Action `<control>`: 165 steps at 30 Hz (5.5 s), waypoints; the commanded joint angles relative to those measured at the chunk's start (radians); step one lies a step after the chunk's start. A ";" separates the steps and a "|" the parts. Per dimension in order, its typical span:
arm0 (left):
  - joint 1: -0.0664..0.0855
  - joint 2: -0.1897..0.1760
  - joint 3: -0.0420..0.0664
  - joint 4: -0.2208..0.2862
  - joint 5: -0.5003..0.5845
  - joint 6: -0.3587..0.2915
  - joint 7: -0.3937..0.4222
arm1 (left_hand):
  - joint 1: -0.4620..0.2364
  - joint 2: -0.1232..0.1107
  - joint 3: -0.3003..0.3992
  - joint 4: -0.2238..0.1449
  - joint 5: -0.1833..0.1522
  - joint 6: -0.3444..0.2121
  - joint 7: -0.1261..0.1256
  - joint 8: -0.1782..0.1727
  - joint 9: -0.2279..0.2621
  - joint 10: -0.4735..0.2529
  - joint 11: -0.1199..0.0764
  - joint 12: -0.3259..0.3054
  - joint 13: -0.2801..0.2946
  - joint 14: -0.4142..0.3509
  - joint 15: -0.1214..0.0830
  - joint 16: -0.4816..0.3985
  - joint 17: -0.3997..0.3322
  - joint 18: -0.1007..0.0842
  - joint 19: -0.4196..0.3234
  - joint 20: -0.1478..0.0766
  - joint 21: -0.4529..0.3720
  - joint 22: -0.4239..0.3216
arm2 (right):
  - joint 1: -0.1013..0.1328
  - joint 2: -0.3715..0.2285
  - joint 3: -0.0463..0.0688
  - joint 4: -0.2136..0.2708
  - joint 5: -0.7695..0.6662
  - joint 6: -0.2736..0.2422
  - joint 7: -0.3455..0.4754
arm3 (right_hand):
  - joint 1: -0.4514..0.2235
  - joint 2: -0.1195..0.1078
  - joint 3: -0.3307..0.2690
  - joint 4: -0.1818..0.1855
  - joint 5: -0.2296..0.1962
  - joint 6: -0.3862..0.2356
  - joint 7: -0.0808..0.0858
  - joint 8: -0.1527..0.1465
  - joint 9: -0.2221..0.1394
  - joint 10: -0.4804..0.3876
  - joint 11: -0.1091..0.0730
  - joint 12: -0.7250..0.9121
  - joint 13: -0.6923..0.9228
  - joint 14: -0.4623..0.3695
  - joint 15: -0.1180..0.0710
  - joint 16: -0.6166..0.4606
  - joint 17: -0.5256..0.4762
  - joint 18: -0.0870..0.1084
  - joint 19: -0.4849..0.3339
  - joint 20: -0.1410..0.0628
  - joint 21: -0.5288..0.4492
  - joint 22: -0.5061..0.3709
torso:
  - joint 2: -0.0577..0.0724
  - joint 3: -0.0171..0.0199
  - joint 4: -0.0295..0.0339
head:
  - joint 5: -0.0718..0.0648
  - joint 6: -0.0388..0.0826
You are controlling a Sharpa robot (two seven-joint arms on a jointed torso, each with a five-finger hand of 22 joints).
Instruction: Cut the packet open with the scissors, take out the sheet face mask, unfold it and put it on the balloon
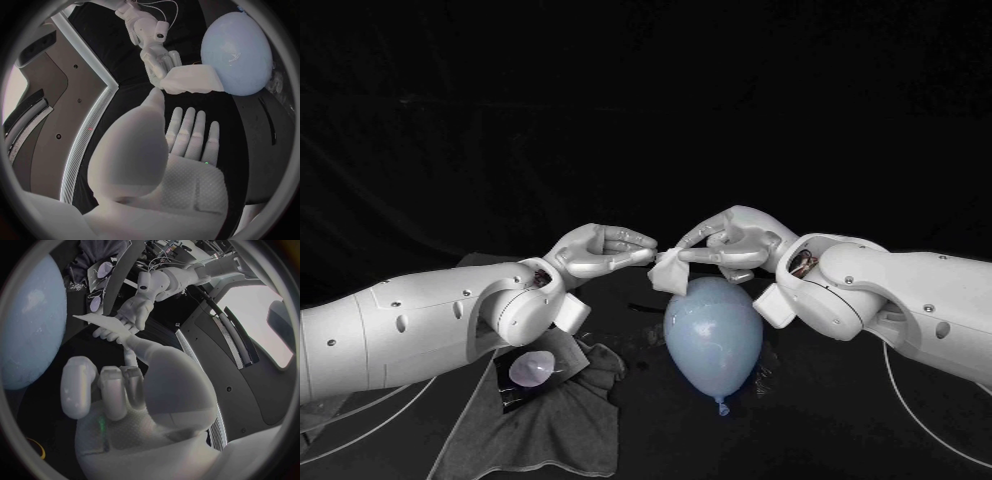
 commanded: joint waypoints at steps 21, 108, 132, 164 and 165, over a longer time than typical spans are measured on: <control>-0.005 0.006 0.010 -0.002 0.002 0.115 0.031 | 0.081 0.085 0.013 -0.004 -0.004 0.140 -0.025 0.001 0.002 0.135 -0.006 0.017 0.001 0.087 -0.015 0.011 0.011 0.070 0.072 -0.001 -0.004 0.007 | 0.000 0.001 0.000 0.002 -0.021 0.028 0.017 | -0.002 0.009 0.001 -0.002 0.003 0.007 0.001 0.007 0.092 0.120 -0.024 0.004 0.263 0.127 -0.027 0.003 0.263 0.008 -0.001 -0.004 -0.002 0.173 | -0.001 0.0000 -0.0003 | 0.002 -0.003; -0.005 -0.004 0.012 0.030 0.099 0.149 -0.028 | 0.074 0.113 0.325 -0.009 -0.003 0.219 -0.036 0.043 0.084 0.279 -0.062 -0.003 -0.002 0.216 -0.068 0.003 0.056 0.077 0.308 0.000 0.027 0.027 | -0.003 0.028 -0.003 -0.045 -0.140 -0.025 -0.035 | -0.005 0.010 0.006 -0.006 0.003 0.000 0.002 0.014 0.100 0.120 -0.023 0.004 0.263 0.127 -0.026 0.003 0.263 0.008 -0.002 -0.003 -0.005 0.172 | -0.001 0.0003 0.0001 | 0.007 -0.020; -0.004 -0.007 0.012 0.026 0.117 0.119 -0.095 | -0.107 0.097 0.369 0.002 -0.003 0.188 -0.024 0.065 0.124 0.284 -0.062 -0.003 0.001 0.269 -0.081 0.035 0.098 0.110 0.464 -0.027 0.089 0.038 | -0.003 0.021 -0.003 -0.029 -0.172 -0.070 -0.033 | -0.005 0.010 0.008 -0.008 0.003 -0.002 0.002 0.015 0.102 0.120 -0.023 0.004 0.263 0.127 -0.026 0.003 0.263 0.008 -0.002 -0.003 -0.006 0.172 | -0.001 0.0006 -0.0002 | 0.007 -0.025; -0.004 -0.006 0.012 0.027 0.125 0.065 -0.101 | -0.177 -0.058 0.336 -0.010 -0.004 0.091 0.030 -0.008 0.106 0.211 -0.024 -0.003 0.001 0.238 -0.056 0.014 0.116 0.102 0.429 -0.014 0.058 0.016 | -0.003 0.025 -0.002 -0.027 -0.169 -0.069 -0.037 | -0.005 0.010 0.008 -0.008 0.003 -0.002 0.002 0.015 0.102 0.120 -0.023 0.004 0.263 0.127 -0.026 0.003 0.263 0.008 -0.002 -0.003 -0.006 0.172 | -0.001 0.0004 -0.0002 | 0.003 -0.025; -0.004 -0.006 0.012 0.026 0.120 0.062 -0.102 | -0.177 -0.067 0.322 -0.009 -0.004 0.092 0.032 -0.011 0.105 0.205 -0.022 -0.003 0.001 0.232 -0.054 0.012 0.116 0.101 0.419 -0.010 0.050 0.015 | -0.003 0.025 -0.002 -0.027 -0.169 -0.069 -0.037 | -0.005 0.011 0.010 -0.009 0.003 -0.003 0.002 0.017 0.103 0.120 -0.022 0.004 0.263 0.127 -0.026 0.003 0.263 0.008 -0.002 -0.003 -0.005 0.172 | -0.001 0.0004 -0.0002 | 0.003 -0.025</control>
